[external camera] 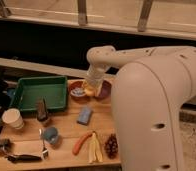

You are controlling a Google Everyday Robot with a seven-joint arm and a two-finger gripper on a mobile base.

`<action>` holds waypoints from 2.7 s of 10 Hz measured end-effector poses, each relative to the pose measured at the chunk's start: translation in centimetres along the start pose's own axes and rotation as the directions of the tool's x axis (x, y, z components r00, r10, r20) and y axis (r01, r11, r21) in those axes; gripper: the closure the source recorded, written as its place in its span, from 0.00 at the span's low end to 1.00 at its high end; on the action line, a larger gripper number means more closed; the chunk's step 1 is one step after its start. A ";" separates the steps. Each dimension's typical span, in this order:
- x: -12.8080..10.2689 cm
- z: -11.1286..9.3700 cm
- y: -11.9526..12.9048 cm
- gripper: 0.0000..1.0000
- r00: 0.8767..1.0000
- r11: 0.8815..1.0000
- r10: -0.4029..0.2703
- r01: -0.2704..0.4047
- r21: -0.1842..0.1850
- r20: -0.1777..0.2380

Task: Place apple in purple bowl

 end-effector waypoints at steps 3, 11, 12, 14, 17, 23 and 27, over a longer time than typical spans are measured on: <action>-4.0 -4.3 -0.6 1.00 0.996 0.991 0.050 -0.039 -0.131 0.076; -9.7 1.4 -5.4 1.00 0.974 0.934 0.182 -0.214 -0.286 -0.132; -10.5 2.9 -6.2 0.99 0.964 0.917 0.203 -0.249 -0.310 -0.174; -10.8 4.2 -6.3 0.85 0.953 0.903 0.209 -0.274 -0.332 -0.218; -10.3 5.3 -5.6 0.60 0.945 0.894 0.190 -0.279 -0.350 -0.267; -9.1 6.7 -3.9 0.30 0.944 0.898 0.135 -0.245 -0.365 -0.302; -9.1 6.7 -3.9 0.30 0.944 0.898 0.135 -0.245 -0.365 -0.302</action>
